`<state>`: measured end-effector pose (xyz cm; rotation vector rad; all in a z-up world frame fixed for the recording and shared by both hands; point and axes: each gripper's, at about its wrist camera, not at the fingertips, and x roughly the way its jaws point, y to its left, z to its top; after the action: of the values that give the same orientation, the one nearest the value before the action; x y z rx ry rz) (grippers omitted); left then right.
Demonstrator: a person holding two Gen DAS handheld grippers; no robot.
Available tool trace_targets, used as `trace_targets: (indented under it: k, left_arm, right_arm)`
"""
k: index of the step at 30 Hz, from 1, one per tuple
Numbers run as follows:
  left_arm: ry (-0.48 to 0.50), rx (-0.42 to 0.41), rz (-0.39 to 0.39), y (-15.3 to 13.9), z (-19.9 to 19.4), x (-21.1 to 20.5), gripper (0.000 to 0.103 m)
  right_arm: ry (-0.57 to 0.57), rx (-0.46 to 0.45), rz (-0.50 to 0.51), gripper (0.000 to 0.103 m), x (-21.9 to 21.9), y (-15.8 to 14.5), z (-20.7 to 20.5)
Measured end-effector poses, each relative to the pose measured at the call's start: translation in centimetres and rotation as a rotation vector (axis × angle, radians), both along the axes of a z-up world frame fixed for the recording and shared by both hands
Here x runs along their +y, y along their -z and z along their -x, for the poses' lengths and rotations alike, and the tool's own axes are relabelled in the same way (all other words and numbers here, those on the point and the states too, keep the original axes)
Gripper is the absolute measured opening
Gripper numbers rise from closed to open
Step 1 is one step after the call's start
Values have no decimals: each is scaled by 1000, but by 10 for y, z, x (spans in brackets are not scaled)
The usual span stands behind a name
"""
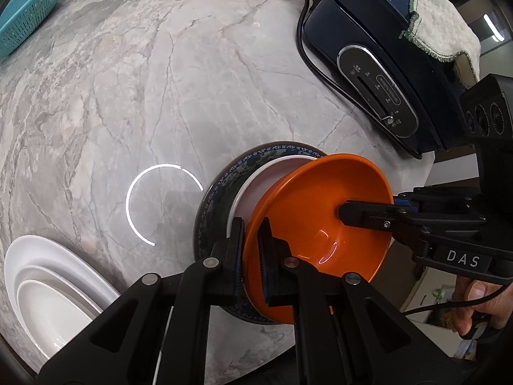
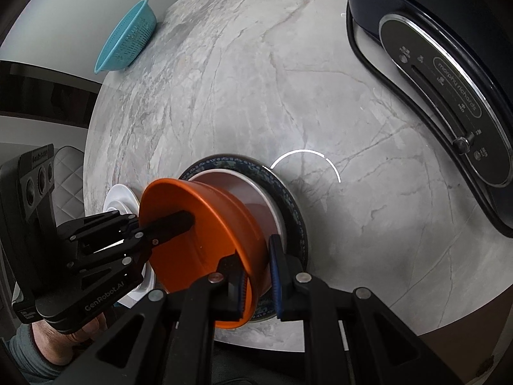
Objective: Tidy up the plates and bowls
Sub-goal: 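Lower the orange bowl into the white bowl and open both grippers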
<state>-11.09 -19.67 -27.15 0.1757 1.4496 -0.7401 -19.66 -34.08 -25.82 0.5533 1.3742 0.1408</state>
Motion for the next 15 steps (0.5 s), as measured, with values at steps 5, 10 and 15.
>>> trace_targets:
  k: [5, 10, 15]
  left_arm:
    - [-13, 9, 10, 0, 0, 2, 8]
    - [-15, -4, 17, -2, 2, 1, 11]
    - [-19, -6, 49, -6, 4, -1, 25]
  right_arm:
    - [-15, -9, 35, 15, 4, -4, -1]
    - [-16, -17, 55, 15, 5, -6, 0]
    - [-12, -23, 58, 15, 6, -6, 1]
